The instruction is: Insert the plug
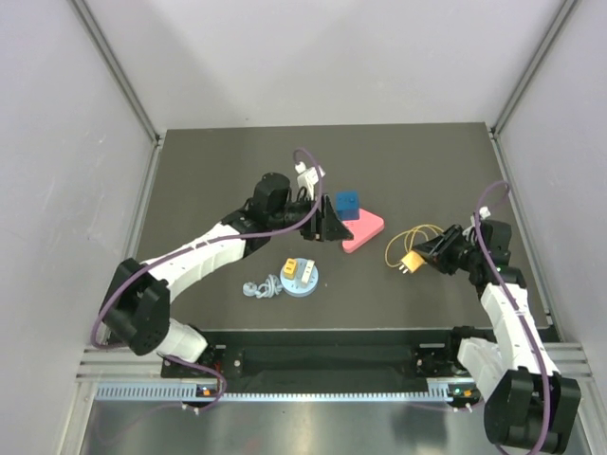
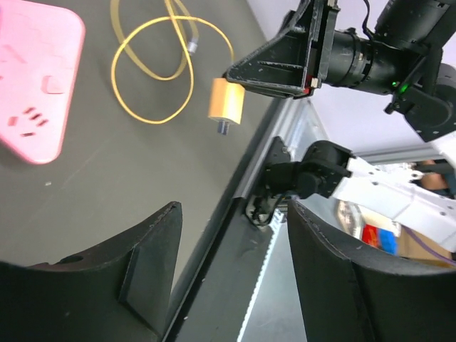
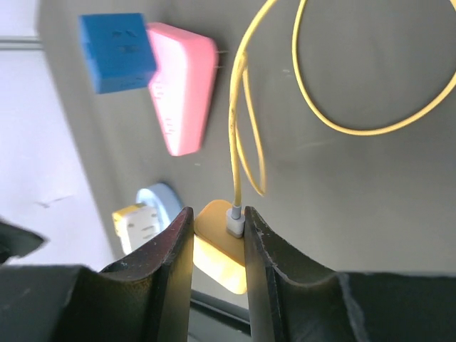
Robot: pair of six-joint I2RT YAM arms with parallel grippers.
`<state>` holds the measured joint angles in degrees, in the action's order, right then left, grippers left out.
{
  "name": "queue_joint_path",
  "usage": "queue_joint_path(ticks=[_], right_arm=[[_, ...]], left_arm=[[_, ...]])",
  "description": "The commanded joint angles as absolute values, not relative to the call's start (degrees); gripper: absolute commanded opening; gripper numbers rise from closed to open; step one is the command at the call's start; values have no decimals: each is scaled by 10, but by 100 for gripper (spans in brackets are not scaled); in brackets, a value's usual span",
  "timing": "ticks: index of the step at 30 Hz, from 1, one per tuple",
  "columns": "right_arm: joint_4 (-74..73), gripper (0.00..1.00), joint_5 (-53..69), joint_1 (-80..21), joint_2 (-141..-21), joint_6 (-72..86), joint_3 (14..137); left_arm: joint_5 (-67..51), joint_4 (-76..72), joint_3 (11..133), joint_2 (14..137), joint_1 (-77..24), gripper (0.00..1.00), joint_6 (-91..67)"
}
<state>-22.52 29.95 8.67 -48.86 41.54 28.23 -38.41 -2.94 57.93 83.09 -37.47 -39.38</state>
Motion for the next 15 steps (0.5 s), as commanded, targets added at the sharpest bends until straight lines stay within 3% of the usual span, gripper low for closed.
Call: queue_joint_path(ticks=[1,15], right_arm=[[-156,0,335,76,-474,473,312],[-71,0,352,44,-412,595,324]], left_arm=[[-426,-149,568,848,-381,66,-432],[-400,-112,674,968,-454,63,-357]])
